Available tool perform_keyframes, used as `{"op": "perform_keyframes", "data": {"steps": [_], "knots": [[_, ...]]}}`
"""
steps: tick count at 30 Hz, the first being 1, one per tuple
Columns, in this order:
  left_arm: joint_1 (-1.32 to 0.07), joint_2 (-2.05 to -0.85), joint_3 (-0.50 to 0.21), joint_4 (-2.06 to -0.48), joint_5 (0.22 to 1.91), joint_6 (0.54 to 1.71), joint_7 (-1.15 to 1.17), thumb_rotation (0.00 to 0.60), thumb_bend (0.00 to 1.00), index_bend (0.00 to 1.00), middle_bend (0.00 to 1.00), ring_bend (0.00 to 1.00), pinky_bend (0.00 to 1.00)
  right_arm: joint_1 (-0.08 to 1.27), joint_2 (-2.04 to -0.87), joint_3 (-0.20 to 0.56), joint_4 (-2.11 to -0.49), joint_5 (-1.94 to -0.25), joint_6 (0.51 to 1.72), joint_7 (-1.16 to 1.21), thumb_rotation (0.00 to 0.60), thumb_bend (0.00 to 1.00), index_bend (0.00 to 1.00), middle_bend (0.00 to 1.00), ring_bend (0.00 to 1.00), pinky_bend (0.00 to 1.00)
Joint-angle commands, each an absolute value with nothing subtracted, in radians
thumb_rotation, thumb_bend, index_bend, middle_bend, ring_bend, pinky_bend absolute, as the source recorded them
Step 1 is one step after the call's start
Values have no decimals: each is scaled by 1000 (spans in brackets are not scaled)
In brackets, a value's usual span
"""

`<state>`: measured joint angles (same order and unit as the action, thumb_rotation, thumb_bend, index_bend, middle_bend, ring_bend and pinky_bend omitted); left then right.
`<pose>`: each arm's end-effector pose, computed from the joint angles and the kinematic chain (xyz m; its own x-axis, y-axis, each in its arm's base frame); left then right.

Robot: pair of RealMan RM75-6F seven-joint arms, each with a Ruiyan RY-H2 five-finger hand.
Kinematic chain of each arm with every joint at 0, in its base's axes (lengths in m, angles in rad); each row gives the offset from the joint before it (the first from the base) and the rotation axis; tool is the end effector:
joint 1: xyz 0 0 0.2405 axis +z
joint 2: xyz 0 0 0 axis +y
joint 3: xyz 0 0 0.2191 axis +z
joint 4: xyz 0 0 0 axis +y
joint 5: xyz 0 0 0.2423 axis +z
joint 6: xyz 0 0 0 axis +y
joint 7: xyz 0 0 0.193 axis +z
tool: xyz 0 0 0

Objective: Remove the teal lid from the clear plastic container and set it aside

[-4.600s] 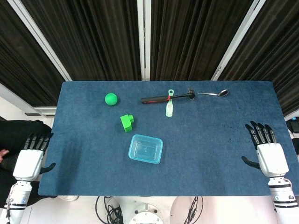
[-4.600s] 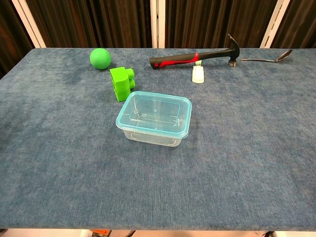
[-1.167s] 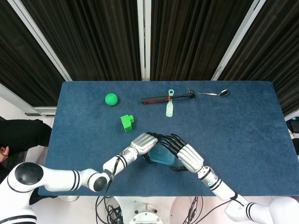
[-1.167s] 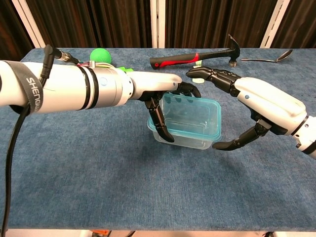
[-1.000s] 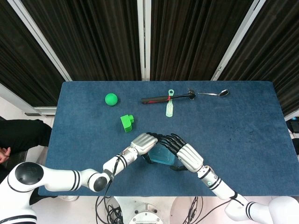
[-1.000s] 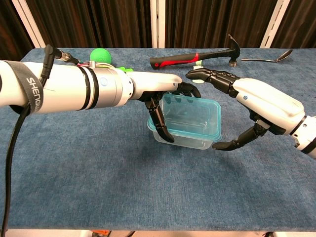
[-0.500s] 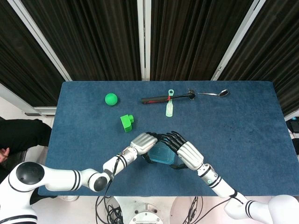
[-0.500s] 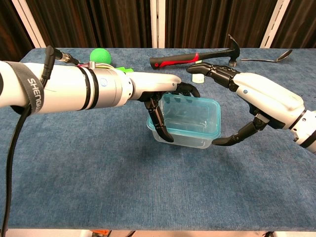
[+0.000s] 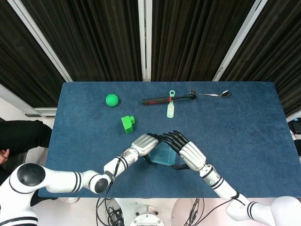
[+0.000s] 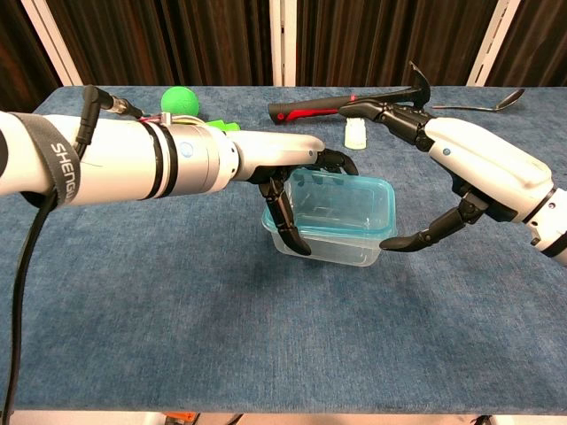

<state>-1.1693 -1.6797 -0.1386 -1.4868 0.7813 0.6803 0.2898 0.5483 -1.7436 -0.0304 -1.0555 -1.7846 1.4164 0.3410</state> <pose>0.0111 0.3262 -0.1623 0.4454 0.5725 0.6884 0.8332 -0.5465 -0.0846 -0.1358 -0.2921 -0.0724 0.1558 -0.1879 0.9698 -0.7624 -0.6471 -0.0029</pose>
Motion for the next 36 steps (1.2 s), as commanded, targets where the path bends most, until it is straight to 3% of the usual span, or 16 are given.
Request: {"op": "perform_keyframes", "data": {"steps": [1,4,8,14,36], "knots": [[-1169,-1680,-139,-1488,784,681,287,600,111,167,205,142,212,547,-1746,-30,-1053,-1786,1424,342,600,31,0,49,0,10],[-1165,-1675,-146,-1495,788,674,270,600,112,134,183,129,207,547,-1754,-30,-1038,-1789,1435,340,600,91,23,80,0,44],[-1156,-1667,-155,-1501,802,666,242,600,112,103,154,115,196,548,-1770,-33,-1007,-1799,1453,339,600,205,145,131,0,85],[-1147,-1658,-160,-1508,820,656,212,600,112,99,153,114,195,548,-1787,-34,-974,-1806,1476,350,600,271,270,167,11,104],[-1125,-1661,-159,-1500,874,654,166,600,100,55,57,11,67,546,-1794,-42,-949,-1805,1502,353,600,342,354,198,43,126]]}}
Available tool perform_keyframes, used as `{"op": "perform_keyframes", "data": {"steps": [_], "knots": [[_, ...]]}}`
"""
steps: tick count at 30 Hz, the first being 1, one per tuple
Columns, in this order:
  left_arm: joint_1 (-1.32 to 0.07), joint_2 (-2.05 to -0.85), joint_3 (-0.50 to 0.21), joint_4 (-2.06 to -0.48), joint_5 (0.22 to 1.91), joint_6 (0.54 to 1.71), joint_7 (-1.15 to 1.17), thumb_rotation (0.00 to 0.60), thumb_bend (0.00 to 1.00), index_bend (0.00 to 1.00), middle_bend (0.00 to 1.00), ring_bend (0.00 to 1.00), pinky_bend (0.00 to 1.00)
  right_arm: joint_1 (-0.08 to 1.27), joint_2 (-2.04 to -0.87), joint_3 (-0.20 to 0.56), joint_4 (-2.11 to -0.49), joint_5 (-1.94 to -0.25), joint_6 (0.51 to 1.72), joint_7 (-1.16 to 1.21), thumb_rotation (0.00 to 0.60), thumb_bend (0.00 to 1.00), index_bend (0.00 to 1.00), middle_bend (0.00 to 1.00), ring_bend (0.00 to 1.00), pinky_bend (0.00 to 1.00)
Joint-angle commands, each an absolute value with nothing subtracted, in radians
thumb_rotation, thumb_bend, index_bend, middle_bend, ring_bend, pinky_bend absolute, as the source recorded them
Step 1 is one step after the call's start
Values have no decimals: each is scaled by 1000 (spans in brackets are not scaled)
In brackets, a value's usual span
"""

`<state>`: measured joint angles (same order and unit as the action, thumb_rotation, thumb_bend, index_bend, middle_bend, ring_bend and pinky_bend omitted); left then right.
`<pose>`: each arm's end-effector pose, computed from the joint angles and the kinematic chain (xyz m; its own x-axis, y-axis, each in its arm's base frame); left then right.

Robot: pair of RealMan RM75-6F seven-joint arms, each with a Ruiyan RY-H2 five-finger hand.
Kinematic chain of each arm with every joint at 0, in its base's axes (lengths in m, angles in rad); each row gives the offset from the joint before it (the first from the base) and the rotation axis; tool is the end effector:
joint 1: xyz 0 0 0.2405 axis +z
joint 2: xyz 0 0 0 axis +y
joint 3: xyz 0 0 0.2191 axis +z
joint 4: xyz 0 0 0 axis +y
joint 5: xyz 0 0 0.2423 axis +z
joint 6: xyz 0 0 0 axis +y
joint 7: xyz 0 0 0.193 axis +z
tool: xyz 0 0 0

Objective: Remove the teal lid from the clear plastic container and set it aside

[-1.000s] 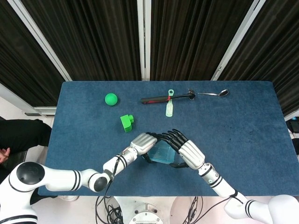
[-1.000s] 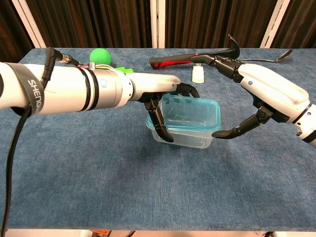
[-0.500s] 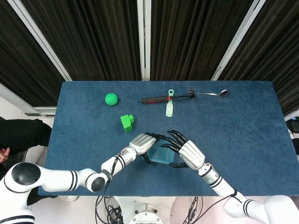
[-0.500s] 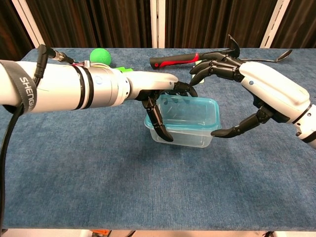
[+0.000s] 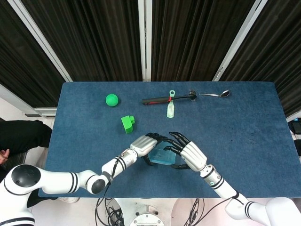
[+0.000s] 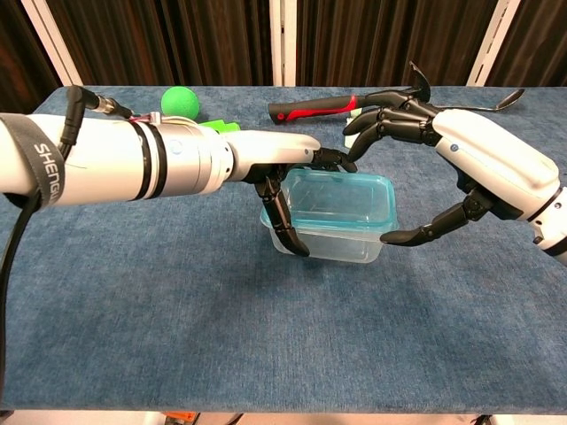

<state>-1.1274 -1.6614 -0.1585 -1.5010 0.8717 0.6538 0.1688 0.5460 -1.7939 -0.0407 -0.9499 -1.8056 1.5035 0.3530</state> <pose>0.0124 0.3239 -0.1573 0.3715 0.6156 0.6950 0.8557 -0.5175 0.0010 -0.1382 -0.2918 -0.0679 0.1515 -0.1189 0.9813 -0.7290 -0.6838 0.0296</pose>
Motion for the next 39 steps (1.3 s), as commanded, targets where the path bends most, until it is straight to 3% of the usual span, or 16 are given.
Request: {"op": "perform_keyframes", "data": {"steps": [1,16,27,33,39], "knots": [[-1123,-1661,-160,-1501,877,657,162,600,100,54,55,11,65,545,-1795,-44,-947,-1805,1500,352,600,343,356,198,43,127],[-1108,-1665,-148,-1509,920,683,177,600,97,49,25,0,50,547,-1781,-30,-964,-1796,1516,348,600,356,379,206,51,133],[-1104,-1666,-147,-1507,915,677,175,600,97,49,24,0,49,551,-1785,-25,-953,-1796,1526,345,600,471,444,232,75,162],[-1094,-1666,-157,-1510,920,673,149,600,96,41,25,0,49,554,-1795,-30,-935,-1803,1524,326,600,588,524,258,96,187],[-1078,-1662,-166,-1513,951,676,113,600,91,36,24,0,48,555,-1804,-32,-926,-1804,1525,324,600,610,571,272,109,196]]}}
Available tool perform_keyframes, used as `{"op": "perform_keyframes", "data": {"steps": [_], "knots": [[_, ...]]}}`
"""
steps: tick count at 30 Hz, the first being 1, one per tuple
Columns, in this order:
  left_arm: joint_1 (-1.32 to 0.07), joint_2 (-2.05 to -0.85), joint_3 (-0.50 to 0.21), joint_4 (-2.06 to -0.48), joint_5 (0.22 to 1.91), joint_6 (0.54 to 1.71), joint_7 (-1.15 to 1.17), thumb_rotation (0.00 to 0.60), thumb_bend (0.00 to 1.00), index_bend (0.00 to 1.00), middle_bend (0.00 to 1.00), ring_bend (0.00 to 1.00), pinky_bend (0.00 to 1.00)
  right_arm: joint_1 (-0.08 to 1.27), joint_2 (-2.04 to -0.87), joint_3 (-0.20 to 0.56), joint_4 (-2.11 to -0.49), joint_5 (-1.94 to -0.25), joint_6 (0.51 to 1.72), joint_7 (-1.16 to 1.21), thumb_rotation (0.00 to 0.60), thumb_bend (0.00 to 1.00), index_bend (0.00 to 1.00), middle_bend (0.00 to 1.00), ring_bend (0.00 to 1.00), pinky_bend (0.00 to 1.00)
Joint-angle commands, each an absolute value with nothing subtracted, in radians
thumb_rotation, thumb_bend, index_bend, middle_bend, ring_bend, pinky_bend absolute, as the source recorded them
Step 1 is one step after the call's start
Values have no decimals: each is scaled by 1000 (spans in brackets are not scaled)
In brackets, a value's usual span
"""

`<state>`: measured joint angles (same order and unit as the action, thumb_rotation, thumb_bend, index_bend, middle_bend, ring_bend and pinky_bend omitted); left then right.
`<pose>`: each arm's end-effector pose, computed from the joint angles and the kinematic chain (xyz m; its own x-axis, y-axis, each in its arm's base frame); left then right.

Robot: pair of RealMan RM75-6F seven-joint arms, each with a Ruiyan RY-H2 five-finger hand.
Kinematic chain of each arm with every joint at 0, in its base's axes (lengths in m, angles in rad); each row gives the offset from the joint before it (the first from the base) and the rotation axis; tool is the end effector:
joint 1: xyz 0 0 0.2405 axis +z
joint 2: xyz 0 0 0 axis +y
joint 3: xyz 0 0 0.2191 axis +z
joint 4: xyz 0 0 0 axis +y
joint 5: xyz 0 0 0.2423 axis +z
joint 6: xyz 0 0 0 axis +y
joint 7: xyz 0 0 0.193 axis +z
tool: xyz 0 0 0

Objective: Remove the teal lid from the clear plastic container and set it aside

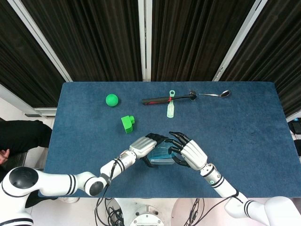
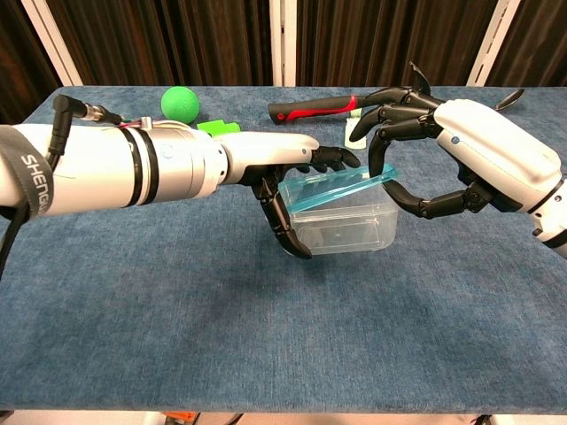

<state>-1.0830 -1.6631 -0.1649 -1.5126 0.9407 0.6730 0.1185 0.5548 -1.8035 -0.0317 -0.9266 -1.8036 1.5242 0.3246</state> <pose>0.0109 0.3200 -0.1540 0.3307 0.6199 0.7116 0.8615 -0.5062 0.0407 -0.1359 -0.2963 -0.0638 0.1659 -0.0692 0.9837 -0.7156 -0.6948 0.0718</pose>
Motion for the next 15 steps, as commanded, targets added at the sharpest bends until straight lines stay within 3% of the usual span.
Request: {"op": "perform_keyframes", "data": {"steps": [1,15], "knots": [[-1076,-1661,-165,-1513,956,676,112,600,91,33,22,0,46,555,-1805,-33,-927,-1803,1523,326,600,611,581,272,110,196],[-1042,-1653,-175,-1529,1006,711,77,600,68,12,0,0,0,547,-1820,-28,-911,-1799,1544,308,600,628,807,331,133,207]]}}
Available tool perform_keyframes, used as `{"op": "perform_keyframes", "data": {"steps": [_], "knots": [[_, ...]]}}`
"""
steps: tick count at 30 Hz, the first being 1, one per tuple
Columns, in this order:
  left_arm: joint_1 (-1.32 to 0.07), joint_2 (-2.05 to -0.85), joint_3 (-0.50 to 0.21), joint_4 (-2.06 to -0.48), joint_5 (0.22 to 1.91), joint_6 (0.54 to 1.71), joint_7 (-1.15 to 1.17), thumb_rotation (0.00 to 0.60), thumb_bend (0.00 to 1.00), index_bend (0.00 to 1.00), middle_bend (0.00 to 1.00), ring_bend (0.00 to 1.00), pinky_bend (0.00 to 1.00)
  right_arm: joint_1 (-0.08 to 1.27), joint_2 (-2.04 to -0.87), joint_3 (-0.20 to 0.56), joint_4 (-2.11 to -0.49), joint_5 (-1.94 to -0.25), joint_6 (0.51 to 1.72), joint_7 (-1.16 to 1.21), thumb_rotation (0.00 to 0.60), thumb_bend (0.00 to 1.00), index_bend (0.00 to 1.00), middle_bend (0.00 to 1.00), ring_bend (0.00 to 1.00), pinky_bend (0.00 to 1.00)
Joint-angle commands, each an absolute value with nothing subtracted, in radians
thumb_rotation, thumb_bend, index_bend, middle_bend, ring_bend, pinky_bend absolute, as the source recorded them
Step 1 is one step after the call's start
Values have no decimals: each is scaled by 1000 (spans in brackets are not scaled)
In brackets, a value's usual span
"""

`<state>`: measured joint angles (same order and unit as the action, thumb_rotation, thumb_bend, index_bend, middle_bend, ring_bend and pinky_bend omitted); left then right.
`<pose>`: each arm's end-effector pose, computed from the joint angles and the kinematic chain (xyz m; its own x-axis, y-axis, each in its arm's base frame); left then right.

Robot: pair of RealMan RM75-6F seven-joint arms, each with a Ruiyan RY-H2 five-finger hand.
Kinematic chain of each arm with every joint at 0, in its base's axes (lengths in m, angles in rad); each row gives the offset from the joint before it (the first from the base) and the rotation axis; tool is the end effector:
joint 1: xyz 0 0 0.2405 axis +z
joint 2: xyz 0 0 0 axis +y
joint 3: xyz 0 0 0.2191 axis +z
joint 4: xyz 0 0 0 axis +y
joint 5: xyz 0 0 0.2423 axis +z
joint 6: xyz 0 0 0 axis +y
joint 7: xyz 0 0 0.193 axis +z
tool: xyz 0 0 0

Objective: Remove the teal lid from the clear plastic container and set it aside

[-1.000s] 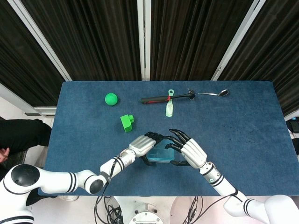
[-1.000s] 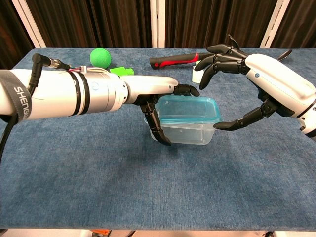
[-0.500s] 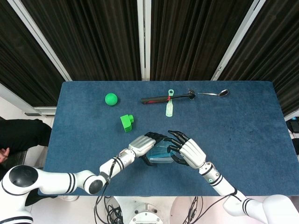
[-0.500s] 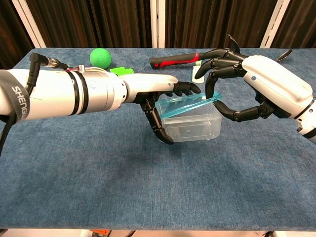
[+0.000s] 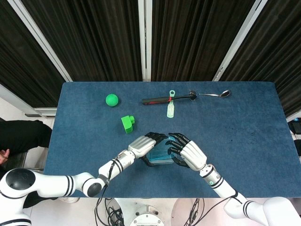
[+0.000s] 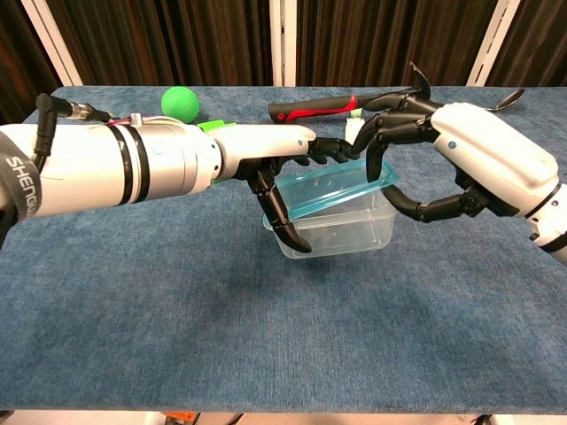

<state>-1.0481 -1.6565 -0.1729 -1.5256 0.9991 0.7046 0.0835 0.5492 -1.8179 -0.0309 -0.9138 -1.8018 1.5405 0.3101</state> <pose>0.0114 0.3207 -0.1463 0.2975 0.6050 0.7385 0.8612 -0.5040 0.0660 -0.1354 -0.2949 -0.0638 0.1632 -0.0486 0.9854 -0.7148 -0.6942 0.0841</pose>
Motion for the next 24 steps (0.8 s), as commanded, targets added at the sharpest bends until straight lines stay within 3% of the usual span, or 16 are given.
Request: {"op": "perform_keyframes", "data": {"steps": [1,24], "knots": [[-1038,-1652,-176,-1530,1011,716,75,600,63,8,0,0,0,546,-1821,-26,-909,-1798,1548,307,600,628,807,331,133,207],[-939,-1575,-143,-1563,1083,867,159,600,58,0,0,0,0,558,-1828,105,-862,-1733,1672,292,600,686,819,348,157,208]]}}
